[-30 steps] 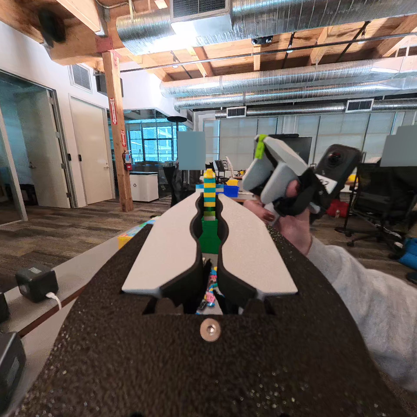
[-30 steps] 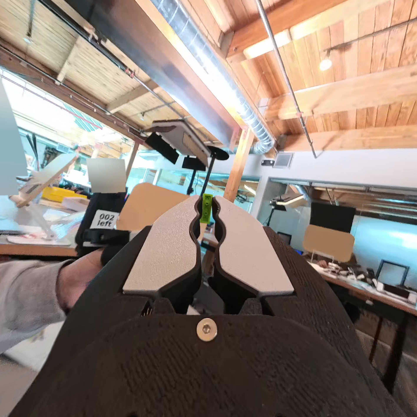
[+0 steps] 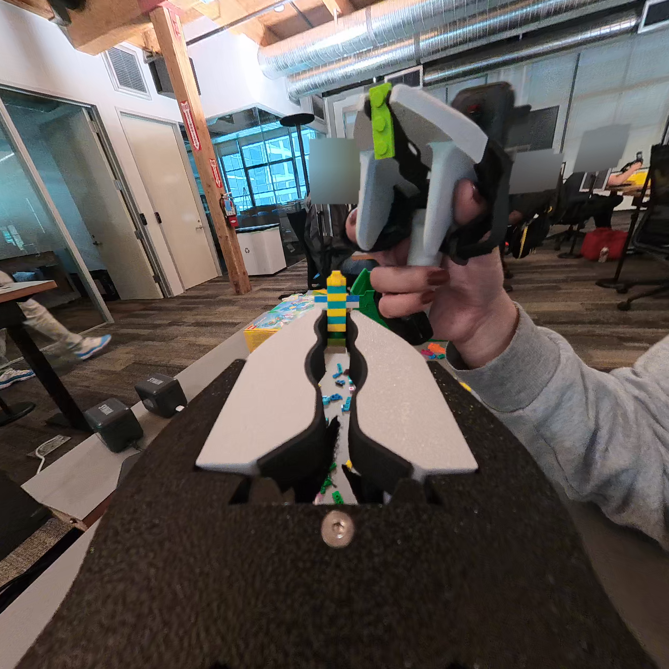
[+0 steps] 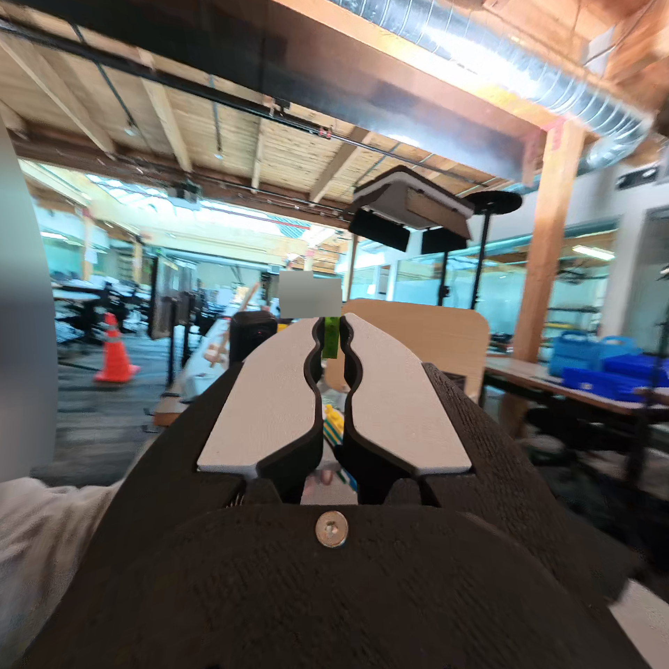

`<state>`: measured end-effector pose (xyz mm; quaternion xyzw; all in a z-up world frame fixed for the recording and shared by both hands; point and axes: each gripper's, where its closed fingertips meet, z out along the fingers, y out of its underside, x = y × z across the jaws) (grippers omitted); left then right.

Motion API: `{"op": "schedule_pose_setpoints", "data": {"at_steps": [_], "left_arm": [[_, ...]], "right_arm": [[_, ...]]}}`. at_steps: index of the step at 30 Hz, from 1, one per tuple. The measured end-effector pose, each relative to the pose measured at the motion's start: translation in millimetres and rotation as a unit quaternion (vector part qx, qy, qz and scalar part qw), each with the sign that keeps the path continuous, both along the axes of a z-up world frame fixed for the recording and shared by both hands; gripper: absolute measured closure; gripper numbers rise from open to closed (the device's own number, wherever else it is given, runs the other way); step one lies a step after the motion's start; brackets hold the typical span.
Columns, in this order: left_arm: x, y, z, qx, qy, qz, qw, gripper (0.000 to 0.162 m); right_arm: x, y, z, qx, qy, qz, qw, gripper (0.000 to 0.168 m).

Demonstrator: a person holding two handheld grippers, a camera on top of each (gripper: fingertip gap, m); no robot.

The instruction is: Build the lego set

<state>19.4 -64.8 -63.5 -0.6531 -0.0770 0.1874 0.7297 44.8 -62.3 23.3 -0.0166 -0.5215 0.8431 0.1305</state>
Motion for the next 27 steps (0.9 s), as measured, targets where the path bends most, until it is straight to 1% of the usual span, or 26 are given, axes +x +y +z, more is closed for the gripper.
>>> {"op": "schedule_pose_setpoints", "data": {"at_steps": [2, 5, 8, 10, 15, 20, 24, 27], "left_arm": [[3, 1, 1, -0.008, 0.004, -0.004, 1.000, 0.154], [12, 6, 2, -0.017, 0.006, -0.022, 1.000, 0.154], [18, 9, 8, 0.003, -0.001, -0.040, 0.999, 0.154], [22, 9, 13, 0.026, -0.006, -0.058, 0.998, 0.154], [23, 3, 22, 0.059, -0.008, -0.076, 0.995, 0.154], [21, -2, 22, 0.079, -0.024, -0.097, 0.992, 0.154], [21, -5, 26, 0.102, -0.029, -0.111, 0.988, 0.154], [22, -5, 28, 0.112, -0.031, -0.124, 0.986, 0.154]], "right_arm": [[0, -3, -4, 0.001, -0.026, 0.044, 0.999, 0.162], [-6, -6, -11, 0.005, -0.065, 0.084, 0.994, 0.162], [-9, -8, -18, 0.017, -0.094, 0.111, 0.989, 0.162], [-10, -9, -23, 0.035, -0.102, 0.117, 0.987, 0.162], [-8, -14, -27, 0.047, -0.103, 0.125, 0.986, 0.162], [-9, -19, -26, 0.035, -0.101, 0.128, 0.986, 0.162], [-8, -14, -23, 0.020, -0.099, 0.138, 0.985, 0.162], [-7, -10, -24, 0.025, -0.094, 0.138, 0.986, 0.162]]}}
